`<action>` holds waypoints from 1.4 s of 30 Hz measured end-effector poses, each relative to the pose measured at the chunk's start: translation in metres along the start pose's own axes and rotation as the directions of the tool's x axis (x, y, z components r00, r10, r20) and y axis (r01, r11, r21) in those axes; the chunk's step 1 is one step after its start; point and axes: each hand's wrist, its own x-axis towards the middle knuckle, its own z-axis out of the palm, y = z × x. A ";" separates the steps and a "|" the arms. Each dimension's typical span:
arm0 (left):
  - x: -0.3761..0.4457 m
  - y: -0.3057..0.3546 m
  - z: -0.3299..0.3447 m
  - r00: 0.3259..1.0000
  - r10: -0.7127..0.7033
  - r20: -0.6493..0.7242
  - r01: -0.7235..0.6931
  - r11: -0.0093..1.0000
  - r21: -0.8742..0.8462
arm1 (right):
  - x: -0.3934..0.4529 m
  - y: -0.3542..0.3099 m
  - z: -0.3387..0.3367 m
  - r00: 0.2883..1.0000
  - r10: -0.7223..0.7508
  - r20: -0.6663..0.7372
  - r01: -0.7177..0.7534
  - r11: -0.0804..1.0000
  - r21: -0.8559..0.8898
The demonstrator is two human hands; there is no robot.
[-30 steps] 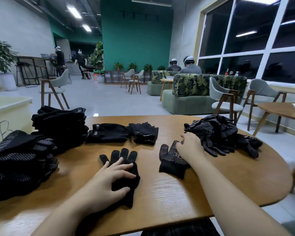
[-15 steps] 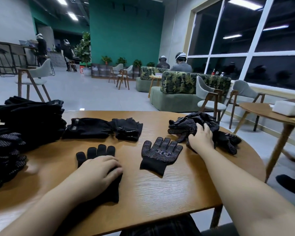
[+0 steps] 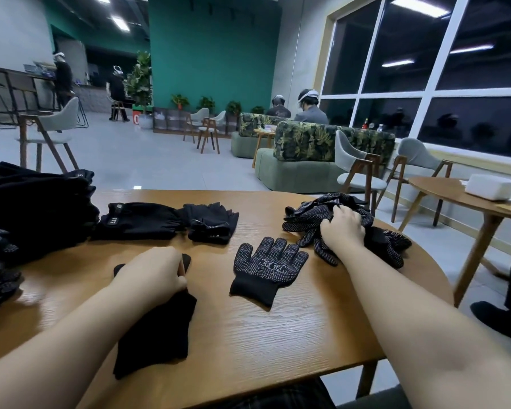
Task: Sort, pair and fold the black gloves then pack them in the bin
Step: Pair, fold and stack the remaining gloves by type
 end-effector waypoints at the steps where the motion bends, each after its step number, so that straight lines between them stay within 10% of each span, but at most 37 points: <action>1: -0.001 -0.001 -0.001 1.000 0.004 -0.025 -0.004 1.000 -0.012 | -0.001 0.000 0.000 1.000 -0.004 -0.028 0.005 1.000 0.027; 12: -0.010 -0.006 0.016 0.932 -0.044 -0.360 -0.103 0.920 -0.378 | -0.014 -0.006 0.001 0.953 -0.135 -0.270 0.171 0.978 0.116; 25: -0.006 -0.020 0.022 0.988 0.149 -0.031 -0.152 0.963 -0.221 | -0.039 -0.031 -0.009 0.807 -0.338 -0.484 0.467 0.867 0.174; 36: 0.011 0.001 -0.004 0.939 0.338 -0.057 -0.324 0.929 0.179 | -0.082 -0.076 -0.002 0.792 -0.543 -0.281 0.611 0.714 0.343; 42: 0.005 0.008 0.002 0.898 0.355 -0.259 -0.379 0.924 -0.050 | -0.102 -0.078 0.006 0.763 -0.646 -0.035 0.595 0.680 0.428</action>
